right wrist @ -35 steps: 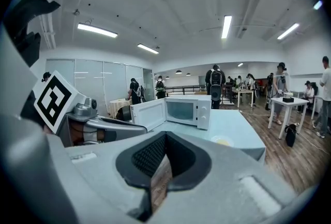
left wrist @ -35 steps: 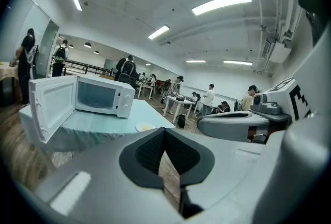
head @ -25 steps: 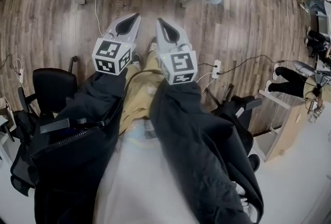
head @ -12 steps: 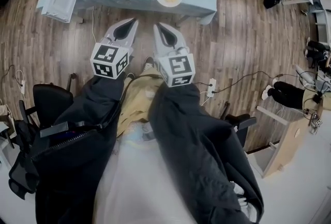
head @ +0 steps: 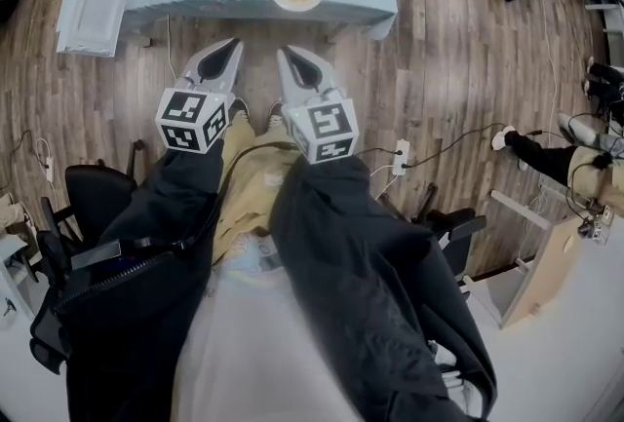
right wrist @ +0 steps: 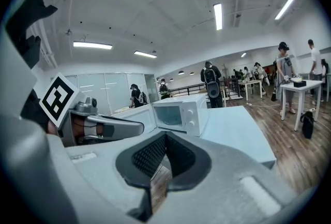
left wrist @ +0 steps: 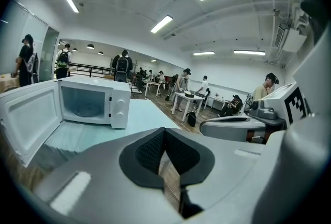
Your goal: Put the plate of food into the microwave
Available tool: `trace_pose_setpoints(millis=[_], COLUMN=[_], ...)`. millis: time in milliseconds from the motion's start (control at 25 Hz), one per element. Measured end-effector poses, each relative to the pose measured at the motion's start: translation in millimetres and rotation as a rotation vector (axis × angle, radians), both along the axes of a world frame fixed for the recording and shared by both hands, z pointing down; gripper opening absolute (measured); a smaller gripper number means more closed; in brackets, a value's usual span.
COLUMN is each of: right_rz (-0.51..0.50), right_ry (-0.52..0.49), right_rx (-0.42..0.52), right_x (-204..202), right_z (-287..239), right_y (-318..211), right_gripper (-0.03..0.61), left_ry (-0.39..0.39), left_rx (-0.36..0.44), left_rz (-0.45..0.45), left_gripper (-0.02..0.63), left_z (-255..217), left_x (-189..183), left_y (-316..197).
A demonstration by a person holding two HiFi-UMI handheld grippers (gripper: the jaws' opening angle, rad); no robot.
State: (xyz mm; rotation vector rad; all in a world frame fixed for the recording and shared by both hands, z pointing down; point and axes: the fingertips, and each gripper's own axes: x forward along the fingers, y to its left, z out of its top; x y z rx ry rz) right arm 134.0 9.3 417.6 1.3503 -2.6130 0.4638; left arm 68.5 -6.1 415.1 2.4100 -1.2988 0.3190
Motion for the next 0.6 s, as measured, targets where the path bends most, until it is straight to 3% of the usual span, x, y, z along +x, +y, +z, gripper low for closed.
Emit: trace_pose_setpoints(millis=[240,600], right_rz=[0.032,0.111], right_ry=[0.019,0.031], right_rx=[-0.028,-0.042], right_x=[11.3,23.5], right_z=[13.9,15.5], right_y=[-10.3,-50.4], right_gripper=[-0.003,-0.003], left_ry=[0.015,0.034], left_rx=[-0.044,-0.04], left_rz=[0.033,0.096], left_gripper=[-0.003,-0.005], left_z=[19.7,19.7], left_x=[11.9,20.7], left_y=[-13.0,-56.9])
